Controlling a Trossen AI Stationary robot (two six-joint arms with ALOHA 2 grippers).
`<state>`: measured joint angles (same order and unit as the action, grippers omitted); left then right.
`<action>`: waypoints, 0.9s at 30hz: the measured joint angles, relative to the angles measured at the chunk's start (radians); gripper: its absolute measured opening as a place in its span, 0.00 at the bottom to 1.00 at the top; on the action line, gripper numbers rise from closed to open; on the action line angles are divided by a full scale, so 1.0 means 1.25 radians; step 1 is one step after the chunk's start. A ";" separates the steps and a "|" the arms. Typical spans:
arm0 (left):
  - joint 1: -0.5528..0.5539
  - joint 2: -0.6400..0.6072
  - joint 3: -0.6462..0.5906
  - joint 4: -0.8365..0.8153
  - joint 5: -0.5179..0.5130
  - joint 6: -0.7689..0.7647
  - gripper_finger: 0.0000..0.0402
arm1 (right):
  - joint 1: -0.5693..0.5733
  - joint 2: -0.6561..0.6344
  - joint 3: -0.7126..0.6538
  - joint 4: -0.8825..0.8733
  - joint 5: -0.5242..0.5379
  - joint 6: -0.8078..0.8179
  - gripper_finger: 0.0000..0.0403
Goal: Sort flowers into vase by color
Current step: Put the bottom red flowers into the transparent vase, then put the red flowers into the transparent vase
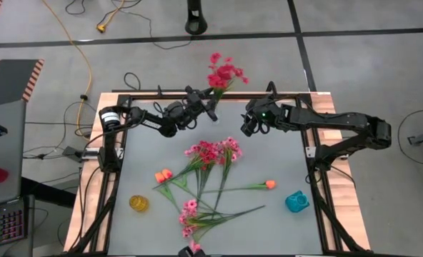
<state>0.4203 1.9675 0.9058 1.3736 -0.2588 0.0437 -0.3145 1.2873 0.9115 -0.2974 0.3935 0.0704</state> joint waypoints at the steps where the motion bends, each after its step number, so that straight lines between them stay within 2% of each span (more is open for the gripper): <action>1: -0.003 0.000 0.000 -0.007 0.000 0.000 0.45 | 0.000 0.000 0.000 0.000 0.000 0.000 0.57; 5: -0.017 0.000 0.000 -0.015 -0.003 0.007 0.55 | 0.000 0.000 0.000 0.000 0.000 0.000 0.57; 9: -0.034 -0.027 -0.009 -0.067 -0.034 0.063 0.59 | 0.000 0.000 0.000 -0.002 0.000 0.000 0.57; 15: -0.056 -0.159 -0.014 -0.368 -0.116 0.105 0.60 | 0.000 -0.001 0.000 -0.004 0.000 0.000 0.57; 19: -0.068 -0.259 -0.015 -0.582 -0.116 0.074 0.60 | 0.000 -0.001 0.000 -0.004 0.000 0.000 0.57; 22: -0.080 -0.332 -0.014 -0.738 -0.088 0.035 0.60 | 0.000 -0.001 0.000 -0.004 0.000 0.000 0.57; 27: -0.106 -0.427 -0.014 -0.945 0.040 -0.055 0.60 | 0.000 -0.001 0.000 -0.004 0.000 0.000 0.57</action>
<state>0.2876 1.4338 0.8879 0.1928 -0.2094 -0.0251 -0.3145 1.2865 0.9119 -0.3019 0.3932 0.0708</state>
